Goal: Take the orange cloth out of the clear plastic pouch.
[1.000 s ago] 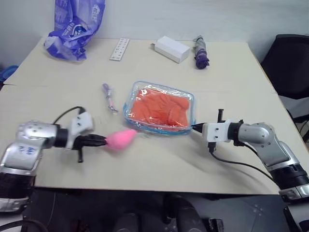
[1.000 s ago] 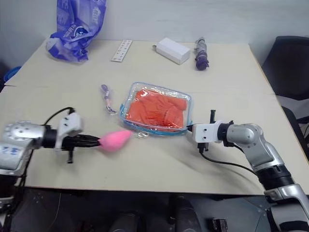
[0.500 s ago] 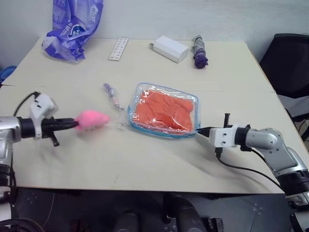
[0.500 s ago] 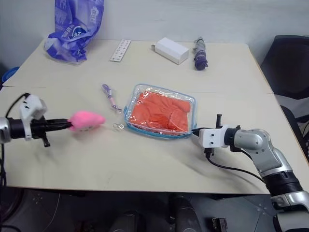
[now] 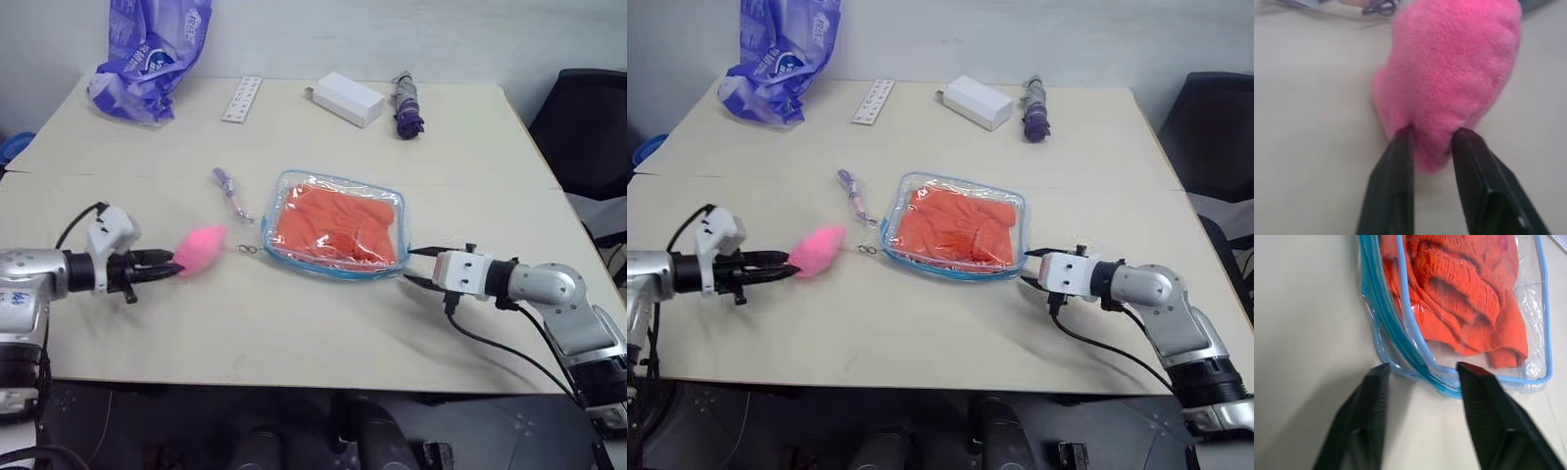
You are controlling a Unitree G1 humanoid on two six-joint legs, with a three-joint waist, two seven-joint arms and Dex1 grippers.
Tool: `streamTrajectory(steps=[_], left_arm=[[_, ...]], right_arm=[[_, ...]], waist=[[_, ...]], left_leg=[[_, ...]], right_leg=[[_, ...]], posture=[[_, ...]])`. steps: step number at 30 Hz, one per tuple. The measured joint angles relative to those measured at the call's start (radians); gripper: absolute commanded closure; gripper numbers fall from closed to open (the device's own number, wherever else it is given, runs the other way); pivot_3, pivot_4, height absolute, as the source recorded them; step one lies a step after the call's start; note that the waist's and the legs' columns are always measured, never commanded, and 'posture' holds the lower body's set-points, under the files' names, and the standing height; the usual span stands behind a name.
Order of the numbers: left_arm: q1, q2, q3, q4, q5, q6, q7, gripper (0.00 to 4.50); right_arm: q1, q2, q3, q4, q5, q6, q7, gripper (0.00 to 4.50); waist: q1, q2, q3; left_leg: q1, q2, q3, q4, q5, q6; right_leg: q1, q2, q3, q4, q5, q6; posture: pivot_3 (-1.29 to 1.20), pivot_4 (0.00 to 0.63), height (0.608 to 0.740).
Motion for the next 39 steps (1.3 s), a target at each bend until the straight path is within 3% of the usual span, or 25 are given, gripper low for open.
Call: streamTrajectory(steps=[4, 9, 13, 16, 21, 25, 29, 39], left_arm=[[0.033, 0.033, 0.063, -0.046, -0.058, 0.095, 0.001, 1.01], [-0.119, 0.113, 0.147, 0.016, -0.143, 0.231, -0.006, 1.01], [-0.284, 0.085, 0.082, -0.073, -0.18, 0.246, -0.034, 1.01], [-0.337, 0.006, -0.107, -0.172, -0.078, 0.107, -0.034, 1.01], [-0.367, -0.133, -0.39, -0.11, 0.202, -0.302, -0.017, 1.01], [-0.431, -0.235, -0.445, 0.06, 0.31, -0.535, 0.035, 1.01], [-0.489, -0.312, -0.465, 0.182, 0.366, -0.661, 0.078, 1.01], [-0.524, -0.342, -0.466, 0.31, 0.38, -0.775, 0.019, 4.14]], right_arm=[[0.103, -0.003, -0.08, -0.155, 0.092, 0.128, 0.007, 0.02], [0.245, -0.027, -0.196, -0.406, 0.313, 0.399, 0.028, 0.02], [0.3, -0.032, -0.262, -0.563, 0.483, 0.586, 0.02, 0.02], [0.308, -0.032, -0.269, -0.631, 0.551, 0.677, -0.004, 0.02], [0.329, -0.032, -0.277, -0.666, 0.587, 0.75, -0.023, 0.02], [0.382, -0.032, -0.296, -0.705, 0.601, 0.761, -0.034, 0.02], [0.43, -0.027, -0.306, -0.739, 0.598, 0.757, -0.06, 0.02], [0.516, -0.02, -0.342, -0.764, 0.571, 0.73, -0.087, 0.0]], waist=[[0.0, 0.0, 0.0], [0.007, 0.0, 0.0], [0.023, 0.0, 0.0], [0.028, 0.0, 0.0], [0.023, 0.0, 0.0], [0.025, 0.0, 0.0], [0.027, 0.0, 0.0], [0.027, 0.0, 0.0]], left_leg=[[0.0, 0.0, 0.0, 0.0, 0.0, 0.0], [0.0, -0.001, -0.002, 0.0, 0.0, 0.0], [0.0, -0.002, -0.003, 0.0, -0.001, 0.0], [-0.001, -0.003, -0.002, -0.001, -0.001, 0.0], [-0.001, -0.003, 0.003, -0.001, 0.0, -0.001], [-0.001, -0.002, 0.004, 0.0, 0.0, -0.003], [-0.001, -0.002, 0.004, 0.0, 0.0, -0.002], [-0.001, -0.002, 0.003, 0.0, -0.001, -0.002]], right_leg=[[0.0, 0.0, 0.0, 0.0, 0.0, 0.0], [0.001, 0.0, -0.001, -0.001, 0.0, 0.0], [0.003, -0.001, -0.001, -0.001, 0.0, 0.0], [0.005, -0.001, 0.0, -0.002, 0.0, 0.0], [0.004, 0.004, 0.002, -0.003, 0.0, 0.001], [0.004, 0.008, 0.004, -0.003, 0.0, 0.0], [0.005, 0.008, 0.004, -0.003, 0.001, 0.001], [0.005, 0.008, 0.004, -0.003, 0.001, 0.001]], posture=[[0.0, 0.15, 0.74], [0.0, 0.15, 0.74], [0.0, 0.15, 0.74], [0.0, 0.15, 0.74], [0.0, 0.15, 0.74], [0.0, 0.15, 0.74], [0.0, 0.15, 0.74], [0.0, 0.15, 0.74]])
